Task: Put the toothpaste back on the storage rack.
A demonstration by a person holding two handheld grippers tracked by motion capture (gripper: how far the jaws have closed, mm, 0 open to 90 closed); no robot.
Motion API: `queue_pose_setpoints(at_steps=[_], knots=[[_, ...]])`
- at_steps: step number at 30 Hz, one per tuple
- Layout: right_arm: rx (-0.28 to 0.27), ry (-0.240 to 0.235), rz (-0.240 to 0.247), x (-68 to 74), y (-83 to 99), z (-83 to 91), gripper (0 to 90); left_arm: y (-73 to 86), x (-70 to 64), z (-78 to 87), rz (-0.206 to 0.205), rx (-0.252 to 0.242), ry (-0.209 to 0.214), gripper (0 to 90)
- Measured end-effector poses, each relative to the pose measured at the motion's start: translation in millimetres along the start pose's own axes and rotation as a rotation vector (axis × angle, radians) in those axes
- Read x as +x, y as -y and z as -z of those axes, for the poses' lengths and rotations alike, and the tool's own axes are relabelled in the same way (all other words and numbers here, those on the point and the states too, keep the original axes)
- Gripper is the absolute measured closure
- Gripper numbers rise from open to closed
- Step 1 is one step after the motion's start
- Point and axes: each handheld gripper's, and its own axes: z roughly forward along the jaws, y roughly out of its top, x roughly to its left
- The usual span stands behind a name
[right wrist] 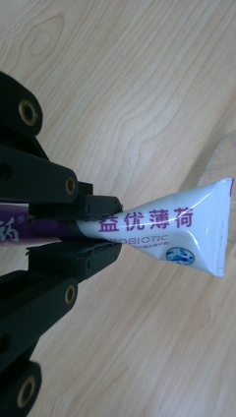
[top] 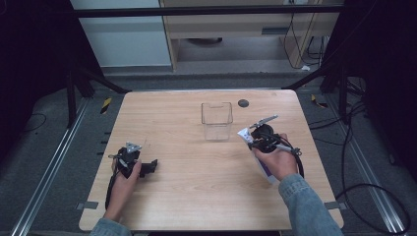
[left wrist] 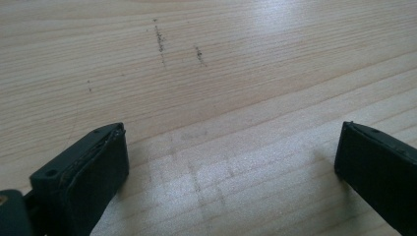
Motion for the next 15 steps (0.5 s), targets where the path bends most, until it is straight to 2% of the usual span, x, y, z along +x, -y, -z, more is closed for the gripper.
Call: queue_pose_setpoints(at_steps=[4, 9, 15], knots=[[-0.024, 0.021, 0.001, -7.0, -4.4, 12.2, 79.2, 0.0, 0.0, 0.0, 0.0, 0.0, 0.0, 0.0], [-0.073, 0.048, -0.022, -17.0, -9.1, 23.4, 79.3, 0.0, 0.0, 0.0, 0.0, 0.0, 0.0, 0.0], [-0.164, 0.056, -0.055, -22.9, -12.0, 25.0, 79.5, 0.0, 0.0, 0.0, 0.0, 0.0, 0.0, 0.0]])
